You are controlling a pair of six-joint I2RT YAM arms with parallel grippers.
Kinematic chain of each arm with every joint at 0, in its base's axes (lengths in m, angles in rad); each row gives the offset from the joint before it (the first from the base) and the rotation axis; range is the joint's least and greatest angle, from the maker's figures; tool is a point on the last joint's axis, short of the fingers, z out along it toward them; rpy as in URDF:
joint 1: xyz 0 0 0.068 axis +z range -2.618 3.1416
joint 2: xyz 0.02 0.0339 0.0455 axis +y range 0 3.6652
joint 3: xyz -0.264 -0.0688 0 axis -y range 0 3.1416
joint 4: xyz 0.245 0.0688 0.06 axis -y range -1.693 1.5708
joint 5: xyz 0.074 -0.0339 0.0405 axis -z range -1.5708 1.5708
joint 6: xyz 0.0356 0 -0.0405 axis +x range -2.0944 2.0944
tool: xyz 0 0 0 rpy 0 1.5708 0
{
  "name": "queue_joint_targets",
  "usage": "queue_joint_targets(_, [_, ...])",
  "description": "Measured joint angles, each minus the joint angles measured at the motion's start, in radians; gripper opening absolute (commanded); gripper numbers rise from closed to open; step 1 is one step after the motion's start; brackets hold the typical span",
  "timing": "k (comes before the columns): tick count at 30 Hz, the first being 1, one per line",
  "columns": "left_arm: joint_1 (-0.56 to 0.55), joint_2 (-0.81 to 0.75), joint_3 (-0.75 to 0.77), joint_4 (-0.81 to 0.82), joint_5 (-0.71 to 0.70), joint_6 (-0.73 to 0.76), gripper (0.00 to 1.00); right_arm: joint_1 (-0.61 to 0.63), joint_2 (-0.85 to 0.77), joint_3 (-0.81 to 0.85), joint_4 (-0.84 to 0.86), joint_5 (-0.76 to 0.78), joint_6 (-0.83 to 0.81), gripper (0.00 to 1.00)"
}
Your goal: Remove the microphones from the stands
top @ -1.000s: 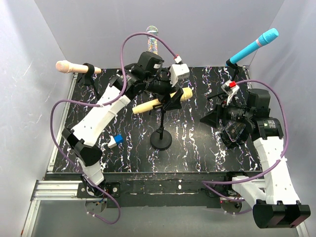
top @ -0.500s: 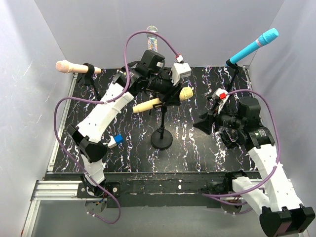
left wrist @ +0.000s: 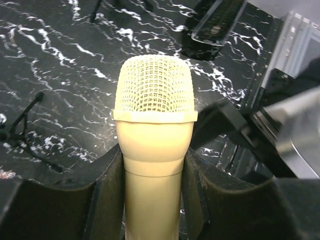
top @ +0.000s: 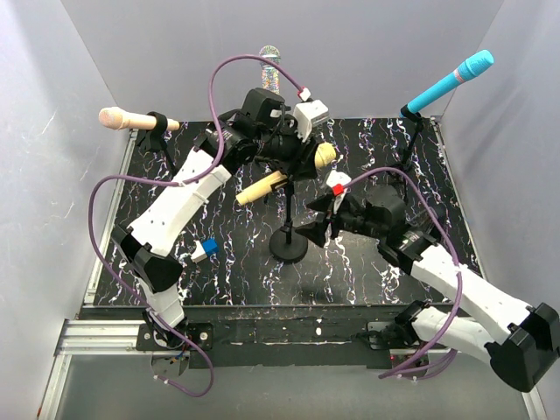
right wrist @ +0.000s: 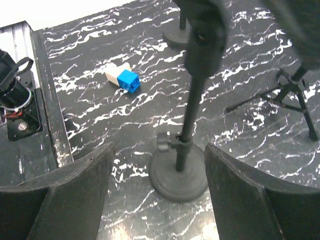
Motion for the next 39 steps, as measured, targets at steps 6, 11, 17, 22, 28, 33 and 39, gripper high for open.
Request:
queue_joint_targets(6, [0.013,0.0,0.018,-0.011,-0.092,-0.042,0.0,0.111,0.055,-0.025,0.203,0.182,0.047,0.81])
queue_joint_targets(11, [0.037,0.0,0.047,-0.054,-0.101,-0.071,0.0,0.114,0.123,-0.045,0.322,0.283,0.07,0.75])
queue_joint_targets(17, [0.056,0.007,0.077,-0.097,-0.1,-0.089,0.0,0.123,0.167,-0.085,0.412,0.286,0.077,0.68])
queue_joint_targets(22, [0.056,0.01,0.082,-0.105,-0.099,-0.095,0.0,0.146,0.222,-0.085,0.492,0.282,0.052,0.64])
queue_joint_targets(28, [0.057,0.02,0.105,-0.114,-0.088,-0.098,0.0,0.164,0.29,-0.076,0.569,0.278,-0.027,0.58])
queue_joint_targets(33, [0.059,0.028,0.108,-0.113,-0.079,-0.098,0.0,0.166,0.325,-0.05,0.589,0.289,-0.064,0.35])
queue_joint_targets(39, [0.065,0.028,0.108,-0.117,-0.064,-0.114,0.0,0.165,0.334,-0.037,0.583,0.332,-0.051,0.01])
